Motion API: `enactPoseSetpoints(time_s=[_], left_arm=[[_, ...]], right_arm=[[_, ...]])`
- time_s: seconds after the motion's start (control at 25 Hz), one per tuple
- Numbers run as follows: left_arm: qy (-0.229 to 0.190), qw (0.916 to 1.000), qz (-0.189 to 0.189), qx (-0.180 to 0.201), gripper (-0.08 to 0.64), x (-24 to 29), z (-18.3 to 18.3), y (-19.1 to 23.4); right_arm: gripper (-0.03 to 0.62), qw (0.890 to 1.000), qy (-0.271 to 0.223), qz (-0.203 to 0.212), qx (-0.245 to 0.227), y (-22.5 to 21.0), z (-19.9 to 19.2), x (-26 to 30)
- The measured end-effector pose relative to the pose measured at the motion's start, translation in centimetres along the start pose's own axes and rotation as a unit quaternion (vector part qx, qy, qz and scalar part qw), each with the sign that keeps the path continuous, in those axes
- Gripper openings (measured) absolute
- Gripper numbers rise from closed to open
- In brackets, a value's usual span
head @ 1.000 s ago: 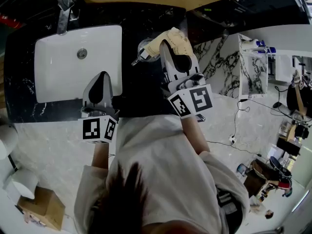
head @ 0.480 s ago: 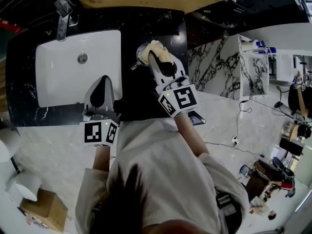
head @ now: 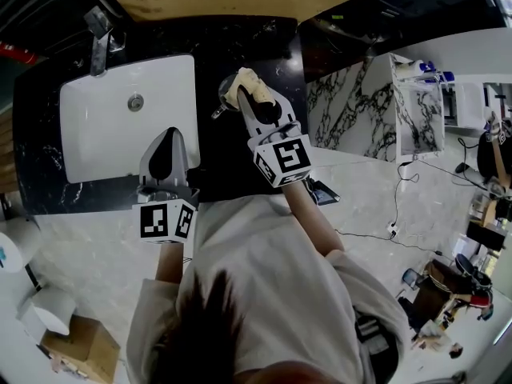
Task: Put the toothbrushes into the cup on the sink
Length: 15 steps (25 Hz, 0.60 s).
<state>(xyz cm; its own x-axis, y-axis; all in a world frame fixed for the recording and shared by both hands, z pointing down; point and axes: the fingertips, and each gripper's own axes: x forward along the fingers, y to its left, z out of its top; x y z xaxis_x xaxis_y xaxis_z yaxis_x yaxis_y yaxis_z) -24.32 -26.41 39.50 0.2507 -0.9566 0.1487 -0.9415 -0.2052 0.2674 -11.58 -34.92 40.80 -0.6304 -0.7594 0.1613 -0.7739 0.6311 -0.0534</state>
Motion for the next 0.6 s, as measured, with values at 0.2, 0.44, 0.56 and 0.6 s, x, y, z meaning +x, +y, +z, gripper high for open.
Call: enactPoseSetpoints(time_s=[0.2,0.44,0.56,0.6], left_arm=[[-0.002,1.0000,-0.002,0.004,0.009,0.2,0.4,-0.4],[-0.003,1.0000,-0.001,0.005,0.009,0.3,0.6,-0.5],[-0.001,1.0000,-0.001,0.004,0.009,0.2,0.5,-0.6],[-0.001,1.0000,-0.001,0.004,0.009,0.2,0.5,-0.5]], right_arm=[[0.055,1.000,-0.002,-0.013,0.011,-1.1,-0.1,0.2],[0.055,0.999,-0.007,-0.020,0.029,-2.1,-0.3,0.8],[0.055,0.999,-0.008,-0.021,0.035,-2.5,-0.3,1.0],[0.055,0.999,-0.008,-0.020,0.035,-2.5,-0.4,1.0]])
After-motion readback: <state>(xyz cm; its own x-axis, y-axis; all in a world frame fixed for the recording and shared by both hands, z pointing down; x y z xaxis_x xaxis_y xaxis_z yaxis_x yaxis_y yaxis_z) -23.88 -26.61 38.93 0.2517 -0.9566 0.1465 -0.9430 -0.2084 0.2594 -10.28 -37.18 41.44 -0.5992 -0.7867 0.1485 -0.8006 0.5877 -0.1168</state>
